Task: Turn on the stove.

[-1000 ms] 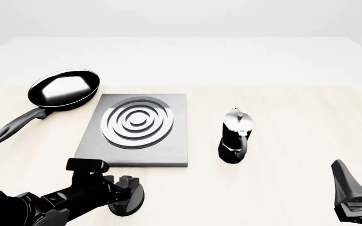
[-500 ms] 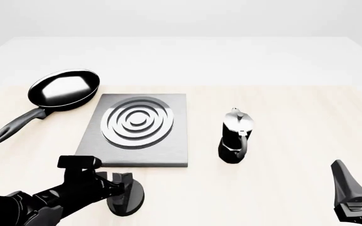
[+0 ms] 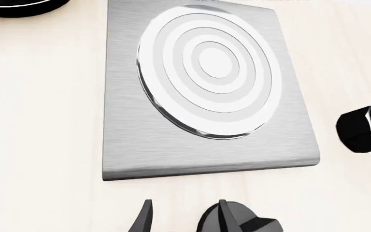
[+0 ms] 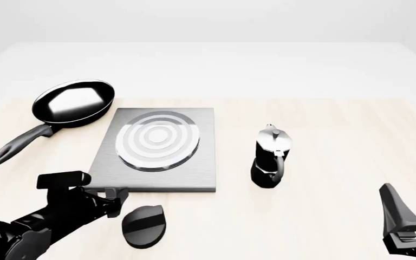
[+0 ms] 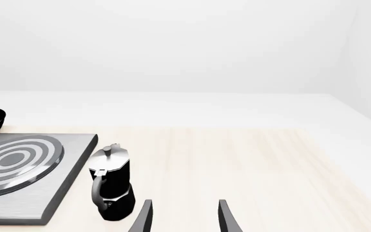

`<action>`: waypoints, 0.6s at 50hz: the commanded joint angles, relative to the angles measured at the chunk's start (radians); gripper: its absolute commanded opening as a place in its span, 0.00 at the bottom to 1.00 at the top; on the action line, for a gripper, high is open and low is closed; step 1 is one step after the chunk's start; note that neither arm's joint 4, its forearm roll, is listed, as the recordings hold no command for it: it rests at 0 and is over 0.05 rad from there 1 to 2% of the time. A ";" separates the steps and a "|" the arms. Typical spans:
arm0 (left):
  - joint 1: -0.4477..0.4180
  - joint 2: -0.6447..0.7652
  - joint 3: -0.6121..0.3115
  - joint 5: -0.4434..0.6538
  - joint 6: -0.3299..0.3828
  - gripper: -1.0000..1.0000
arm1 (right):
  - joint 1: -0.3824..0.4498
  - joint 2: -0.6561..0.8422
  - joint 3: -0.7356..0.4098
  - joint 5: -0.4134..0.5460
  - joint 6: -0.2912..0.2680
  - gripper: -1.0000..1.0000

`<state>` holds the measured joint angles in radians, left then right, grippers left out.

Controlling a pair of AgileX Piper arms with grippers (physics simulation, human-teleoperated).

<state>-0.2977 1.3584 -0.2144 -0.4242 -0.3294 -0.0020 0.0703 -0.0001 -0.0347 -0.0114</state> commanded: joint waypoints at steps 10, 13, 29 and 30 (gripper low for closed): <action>-0.009 -0.199 0.011 0.130 0.077 1.00 | 0.003 0.013 0.000 -0.010 -0.001 1.00; -0.010 -0.289 0.026 0.180 0.110 1.00 | 0.006 0.009 0.000 -0.006 -0.003 1.00; 0.032 -0.867 0.081 0.521 0.201 1.00 | 0.012 0.012 0.000 -0.009 -0.017 1.00; 0.042 -0.924 0.080 0.559 0.202 1.00 | 0.012 0.012 0.000 -0.009 -0.017 1.00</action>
<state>-0.2762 0.7570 -0.1569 -0.0690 -0.1656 0.0064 0.0756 -0.0001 -0.0380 -0.0211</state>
